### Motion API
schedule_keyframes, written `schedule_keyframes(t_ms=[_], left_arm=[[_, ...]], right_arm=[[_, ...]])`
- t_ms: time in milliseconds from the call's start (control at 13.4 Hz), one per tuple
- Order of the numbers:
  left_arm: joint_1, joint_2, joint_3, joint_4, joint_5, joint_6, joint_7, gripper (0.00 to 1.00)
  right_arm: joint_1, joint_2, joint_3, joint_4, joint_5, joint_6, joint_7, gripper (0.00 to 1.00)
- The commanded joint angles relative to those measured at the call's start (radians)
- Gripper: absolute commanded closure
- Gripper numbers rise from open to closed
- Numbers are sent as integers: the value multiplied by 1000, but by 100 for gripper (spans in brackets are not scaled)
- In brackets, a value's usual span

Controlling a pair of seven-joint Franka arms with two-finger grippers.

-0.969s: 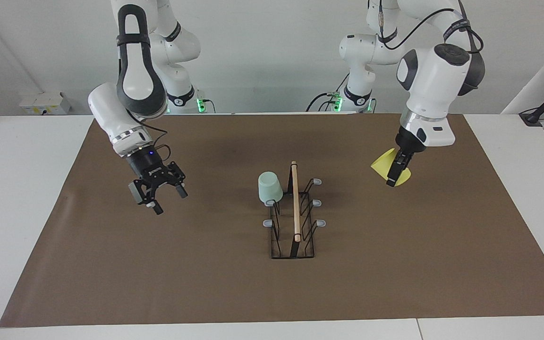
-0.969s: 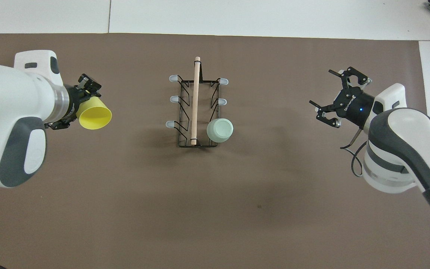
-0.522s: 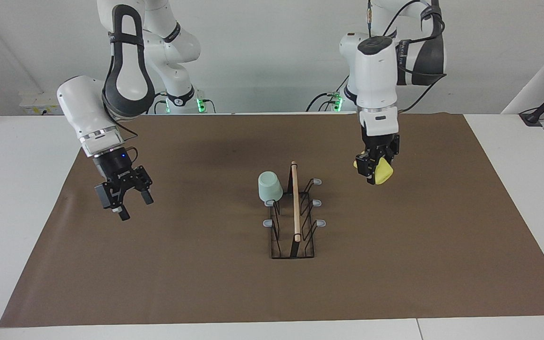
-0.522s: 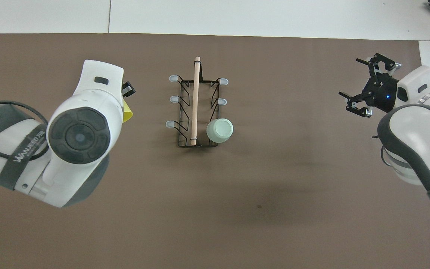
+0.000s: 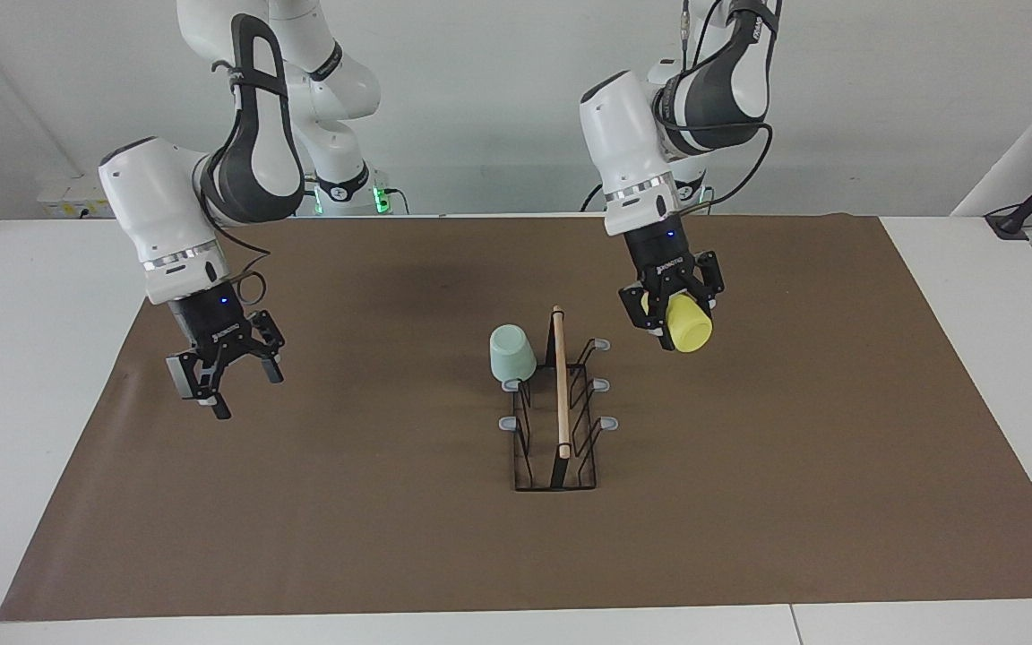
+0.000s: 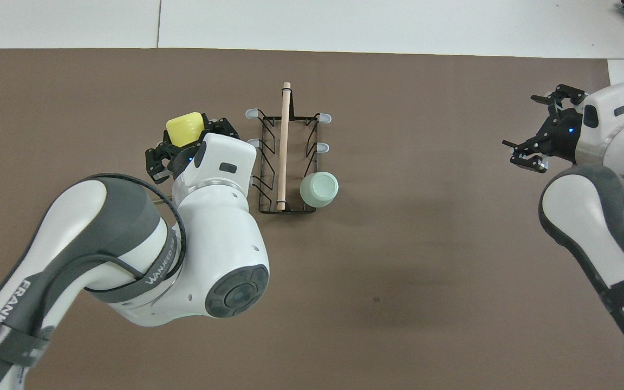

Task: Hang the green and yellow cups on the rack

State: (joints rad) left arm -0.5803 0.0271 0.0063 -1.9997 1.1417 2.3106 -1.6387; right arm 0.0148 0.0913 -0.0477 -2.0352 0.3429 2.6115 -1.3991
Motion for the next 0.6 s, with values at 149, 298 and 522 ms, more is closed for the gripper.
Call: schedule_keyframes(t_ms=[149,298,522], left_arm=[[-52,0,18,-47,172,-5,-298,100],[-90,33,18,-47,236,-61,-438,100],[-131,95,18,-47,294,-131,-553,100]], right_arm=[[-18,-42,6,108,-402,-305,559,0],[-12,-44,9,165,-482,-462,820,0],[-9,-80,14,196,-483,-637,1093,0]])
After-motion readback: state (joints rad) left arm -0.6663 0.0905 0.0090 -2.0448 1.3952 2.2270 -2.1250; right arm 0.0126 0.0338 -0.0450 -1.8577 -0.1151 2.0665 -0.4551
